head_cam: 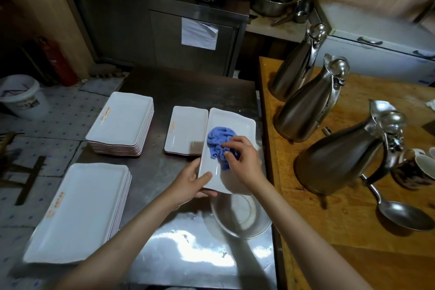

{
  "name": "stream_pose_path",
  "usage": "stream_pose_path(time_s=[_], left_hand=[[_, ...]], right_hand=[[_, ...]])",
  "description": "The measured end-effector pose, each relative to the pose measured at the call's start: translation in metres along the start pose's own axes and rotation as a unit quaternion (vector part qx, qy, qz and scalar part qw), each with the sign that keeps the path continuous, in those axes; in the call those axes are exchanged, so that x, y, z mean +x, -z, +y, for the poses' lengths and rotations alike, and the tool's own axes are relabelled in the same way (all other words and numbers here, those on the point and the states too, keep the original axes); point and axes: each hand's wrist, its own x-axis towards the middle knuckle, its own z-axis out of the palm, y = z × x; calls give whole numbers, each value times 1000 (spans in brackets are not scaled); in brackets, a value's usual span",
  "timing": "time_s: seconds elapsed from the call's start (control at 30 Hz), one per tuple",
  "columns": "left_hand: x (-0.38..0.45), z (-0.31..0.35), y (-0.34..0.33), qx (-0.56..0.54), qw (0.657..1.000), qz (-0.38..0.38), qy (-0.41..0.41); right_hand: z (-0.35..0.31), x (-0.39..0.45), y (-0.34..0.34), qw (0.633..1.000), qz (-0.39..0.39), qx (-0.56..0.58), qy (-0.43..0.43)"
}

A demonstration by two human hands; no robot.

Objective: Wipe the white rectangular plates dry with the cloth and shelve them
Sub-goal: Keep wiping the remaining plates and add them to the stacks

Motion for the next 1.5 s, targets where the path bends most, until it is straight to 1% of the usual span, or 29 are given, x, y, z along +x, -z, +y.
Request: stream_pose_path(time_s=[0.13,0.27,0.47,0.6,0.7,0.77,0.83,0.97,1.1,1.23,1.3,1.37,1.5], left_hand=[[1,-1,4,-3,1000,17,-3],[3,-1,9,0,1000,26,1],[2,-4,20,-15,999,45,-5],[3,-6,28,-24,998,50,-2],[5,-6,34,-36,997,62,-9],[6,-6,38,-37,997,68,-7],[8,-6,42,-38,997,69,-2],[10,-7,51,-42,997,68,-2],[16,-7,65,-45,996,70,6],[21,-10,77,-33,996,82,19],[26,-11,82,-30,995,89,26],[32,-14,88,-22,994,103,36],[42,-24,102,6,989,133,66]], right_hand=[[2,-16,-8,999,-44,-16,8],[1,-25,-14,997,-69,-17,30],[2,-32,-17,988,-90,-75,98],[0,-31,-20,980,-85,-111,142],[2,-30,-23,979,-78,-123,144],[5,-28,-25,980,-56,-126,142],[7,-25,-31,982,-25,-135,128],[4,-18,-49,988,17,-140,64],[-1,-9,-61,997,35,-70,-9],[2,-1,-64,997,57,-36,-23],[1,5,-63,996,63,-16,-63],[0,13,-62,991,85,4,-101],[6,25,-59,986,129,6,-102]])
